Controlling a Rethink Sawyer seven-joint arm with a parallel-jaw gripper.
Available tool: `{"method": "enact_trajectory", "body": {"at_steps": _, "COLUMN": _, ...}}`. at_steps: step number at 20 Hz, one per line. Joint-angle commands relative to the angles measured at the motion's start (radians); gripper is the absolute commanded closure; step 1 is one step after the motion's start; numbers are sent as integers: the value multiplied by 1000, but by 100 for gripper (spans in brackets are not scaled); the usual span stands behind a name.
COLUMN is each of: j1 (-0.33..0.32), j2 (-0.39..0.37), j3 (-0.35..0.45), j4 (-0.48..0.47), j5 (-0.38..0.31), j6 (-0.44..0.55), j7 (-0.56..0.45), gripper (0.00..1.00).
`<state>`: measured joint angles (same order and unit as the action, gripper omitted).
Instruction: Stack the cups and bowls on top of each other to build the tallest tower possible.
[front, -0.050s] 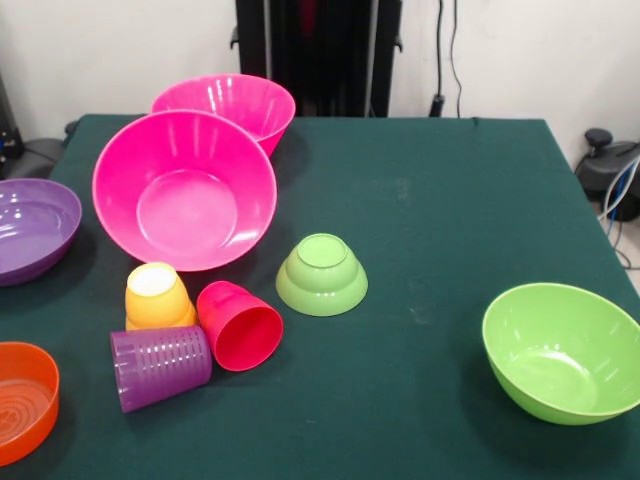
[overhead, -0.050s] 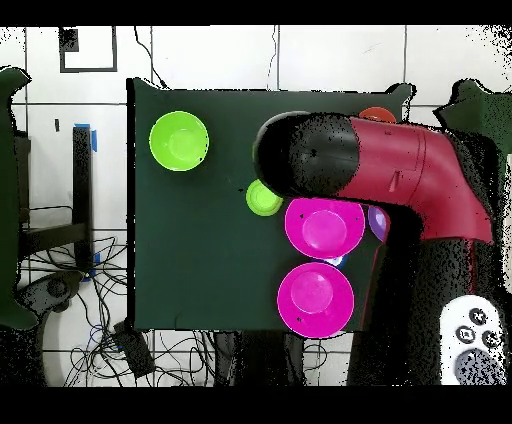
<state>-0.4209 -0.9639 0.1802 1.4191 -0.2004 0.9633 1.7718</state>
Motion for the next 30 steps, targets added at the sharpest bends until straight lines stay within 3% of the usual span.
{"method": "enact_trajectory", "body": {"at_steps": 1, "j1": -1, "j2": 71, "j3": 19, "j4": 10, "j5": -35, "j6": 121, "j7": -24, "gripper": 0}}
{"method": "enact_trajectory", "body": {"at_steps": 11, "j1": -25, "j2": 174, "j3": 42, "j4": 39, "j5": -45, "j6": -44, "j7": -25, "gripper": 0}}
{"method": "enact_trajectory", "body": {"at_steps": 25, "j1": -17, "j2": 260, "j3": 24, "j4": 3, "j5": -73, "j6": -51, "j7": -19, "gripper": 0}}
{"method": "enact_trajectory", "body": {"at_steps": 30, "j1": -19, "j2": 324, "j3": 29, "j4": -31, "j5": -89, "j6": -103, "j7": -21, "gripper": 0}}
